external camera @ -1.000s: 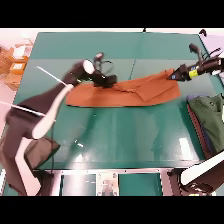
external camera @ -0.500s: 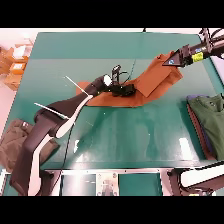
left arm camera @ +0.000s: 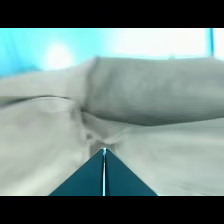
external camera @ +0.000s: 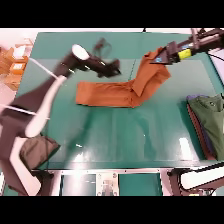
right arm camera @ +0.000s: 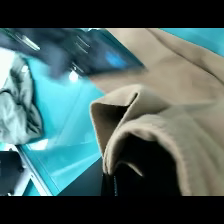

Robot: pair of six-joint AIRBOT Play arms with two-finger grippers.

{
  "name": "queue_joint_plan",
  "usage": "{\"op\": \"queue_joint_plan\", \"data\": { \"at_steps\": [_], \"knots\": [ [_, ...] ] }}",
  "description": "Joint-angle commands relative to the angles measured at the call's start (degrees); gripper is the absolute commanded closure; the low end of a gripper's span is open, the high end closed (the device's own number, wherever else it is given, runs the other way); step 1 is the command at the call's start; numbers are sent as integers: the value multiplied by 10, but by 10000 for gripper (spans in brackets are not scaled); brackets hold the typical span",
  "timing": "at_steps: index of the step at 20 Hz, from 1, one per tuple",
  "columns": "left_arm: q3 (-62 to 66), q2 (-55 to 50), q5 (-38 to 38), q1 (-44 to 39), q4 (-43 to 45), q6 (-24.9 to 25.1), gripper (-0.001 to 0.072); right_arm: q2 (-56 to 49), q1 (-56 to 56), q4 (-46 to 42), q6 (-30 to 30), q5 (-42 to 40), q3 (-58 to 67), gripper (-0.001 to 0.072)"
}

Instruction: Fold the shirts.

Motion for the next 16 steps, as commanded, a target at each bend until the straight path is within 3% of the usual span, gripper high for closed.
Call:
{"op": "queue_joint_plan", "data": {
  "at_steps": [1,7,8,9,10,12,14,16],
  "knots": [
    [0,95,-137,112,-3,11,678,-16,106,0,14,-106,-12,694],
    [0,167,-176,230,-3,11,678,-168,341,0,18,-445,-19,678],
    [0,167,-185,237,-3,11,678,-203,377,3,18,-532,-19,465],
    [0,167,-195,237,3,11,678,-229,404,7,21,-592,-19,128],
    [0,167,-204,237,14,11,678,-242,417,11,40,-614,-19,113],
    [0,166,-216,237,19,11,678,-229,401,9,48,-584,-18,116],
    [0,166,-221,237,19,11,678,-192,341,-7,48,-504,-18,219],
    [0,166,-218,237,23,11,678,-152,259,-30,57,-415,-18,221]
  ]
}}
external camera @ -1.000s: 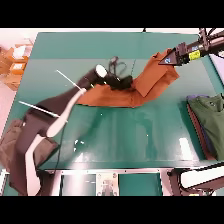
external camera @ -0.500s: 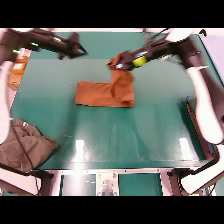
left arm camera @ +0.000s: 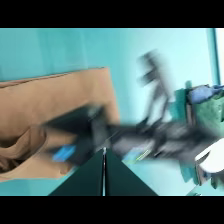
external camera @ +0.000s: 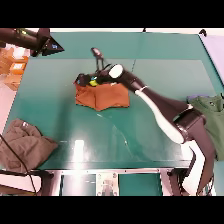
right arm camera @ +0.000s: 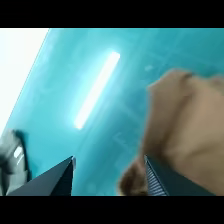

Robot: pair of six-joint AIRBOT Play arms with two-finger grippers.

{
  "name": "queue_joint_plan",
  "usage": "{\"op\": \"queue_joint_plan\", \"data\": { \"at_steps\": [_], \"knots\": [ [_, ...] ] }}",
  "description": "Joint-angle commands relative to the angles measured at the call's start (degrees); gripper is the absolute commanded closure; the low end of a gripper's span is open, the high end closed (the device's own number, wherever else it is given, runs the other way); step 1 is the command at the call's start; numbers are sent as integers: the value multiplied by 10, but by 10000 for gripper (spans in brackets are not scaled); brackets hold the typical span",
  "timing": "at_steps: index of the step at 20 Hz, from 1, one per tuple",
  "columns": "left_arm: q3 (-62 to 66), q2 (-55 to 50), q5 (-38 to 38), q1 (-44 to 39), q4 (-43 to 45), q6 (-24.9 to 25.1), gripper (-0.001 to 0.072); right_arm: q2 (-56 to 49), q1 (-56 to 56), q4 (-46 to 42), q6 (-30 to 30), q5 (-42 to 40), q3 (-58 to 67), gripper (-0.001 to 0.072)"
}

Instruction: Fold the shirts.

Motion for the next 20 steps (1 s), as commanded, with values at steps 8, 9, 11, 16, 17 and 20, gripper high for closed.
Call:
{"op": "queue_joint_plan", "data": {
  "at_steps": [8,9,11,16,17,20],
  "knots": [
    [0,2,-3,3,7,6,678,68,-309,-86,63,286,-107,114],
    [0,2,-3,3,7,6,678,66,-309,-86,61,270,-146,114],
    [0,2,-2,3,7,6,678,56,-296,-45,38,240,-203,114],
    [0,2,2,3,25,6,678,-5,-233,105,-14,193,-222,114],
    [0,2,1,3,56,6,678,-11,-221,130,-26,188,-219,134],
    [0,2,-8,3,206,-3,679,-12,-206,144,-38,192,-194,570]
  ]
}}
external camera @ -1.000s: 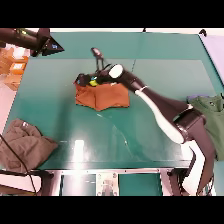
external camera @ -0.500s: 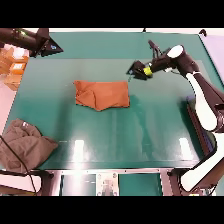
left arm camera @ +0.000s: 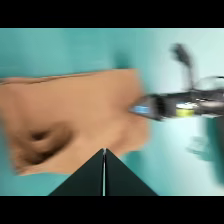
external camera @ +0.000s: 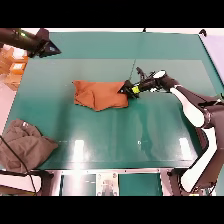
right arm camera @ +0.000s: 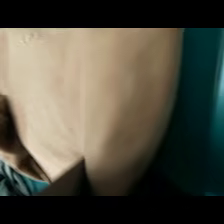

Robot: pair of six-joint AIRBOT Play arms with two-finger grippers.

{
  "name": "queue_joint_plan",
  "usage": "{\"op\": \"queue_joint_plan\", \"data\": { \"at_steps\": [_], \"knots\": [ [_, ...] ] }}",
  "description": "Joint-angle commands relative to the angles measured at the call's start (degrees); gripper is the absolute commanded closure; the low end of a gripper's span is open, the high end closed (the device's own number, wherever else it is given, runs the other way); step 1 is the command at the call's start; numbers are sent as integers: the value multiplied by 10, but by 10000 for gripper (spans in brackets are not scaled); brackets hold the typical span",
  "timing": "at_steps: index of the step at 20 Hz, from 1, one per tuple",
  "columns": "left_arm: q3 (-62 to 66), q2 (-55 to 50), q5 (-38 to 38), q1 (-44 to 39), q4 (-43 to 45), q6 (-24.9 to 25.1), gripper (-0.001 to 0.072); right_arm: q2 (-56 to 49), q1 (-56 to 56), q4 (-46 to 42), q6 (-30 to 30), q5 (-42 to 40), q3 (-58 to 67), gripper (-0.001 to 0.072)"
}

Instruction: Fold the shirts.

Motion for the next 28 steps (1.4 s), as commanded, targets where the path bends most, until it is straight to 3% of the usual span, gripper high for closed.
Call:
{"op": "queue_joint_plan", "data": {
  "at_steps": [1,4,9,12,19,22,28],
  "knots": [
    [-1,0,-12,0,154,-7,679,-8,17,51,-21,6,29,693],
    [-1,0,-16,0,207,7,679,4,8,51,5,36,95,695],
    [-1,0,-35,0,213,10,679,78,-72,50,52,73,263,695],
    [-1,0,-34,0,211,10,678,125,-172,44,99,80,316,695],
    [-1,0,-33,0,211,8,678,158,-448,31,129,129,312,695],
    [-1,0,-33,0,211,5,678,164,-534,-32,159,164,310,695],
    [-1,0,-33,0,207,4,678,258,-622,-237,264,309,270,697]
  ]
}}
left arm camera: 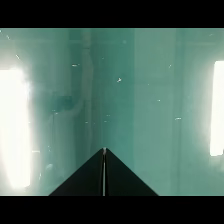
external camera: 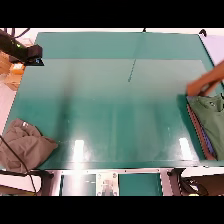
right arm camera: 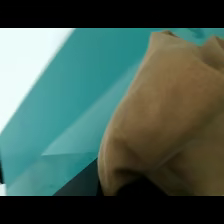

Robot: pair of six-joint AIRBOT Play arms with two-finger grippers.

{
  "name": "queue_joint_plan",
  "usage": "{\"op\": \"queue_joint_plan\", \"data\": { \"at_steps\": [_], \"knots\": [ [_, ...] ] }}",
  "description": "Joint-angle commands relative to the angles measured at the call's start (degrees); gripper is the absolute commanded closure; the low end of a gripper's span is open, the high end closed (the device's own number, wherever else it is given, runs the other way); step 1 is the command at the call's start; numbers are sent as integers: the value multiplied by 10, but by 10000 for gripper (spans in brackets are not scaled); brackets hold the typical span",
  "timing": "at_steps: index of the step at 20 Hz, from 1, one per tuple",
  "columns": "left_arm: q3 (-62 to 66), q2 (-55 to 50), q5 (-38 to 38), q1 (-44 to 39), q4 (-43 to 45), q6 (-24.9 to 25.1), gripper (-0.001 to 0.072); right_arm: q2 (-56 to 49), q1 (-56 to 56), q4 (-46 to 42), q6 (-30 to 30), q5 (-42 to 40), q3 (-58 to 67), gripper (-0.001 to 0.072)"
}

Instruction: Fold the shirts.

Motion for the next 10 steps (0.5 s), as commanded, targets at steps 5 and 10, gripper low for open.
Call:
{"op": "queue_joint_plan", "data": {
  "at_steps": [5,10],
  "knots": [
    [0,0,-7,0,-3,-1,678,96,-66,-315,72,195,-27,695],
    [0,0,-23,0,-5,-1,679,170,-70,-433,66,195,-198,695]
  ]
}}
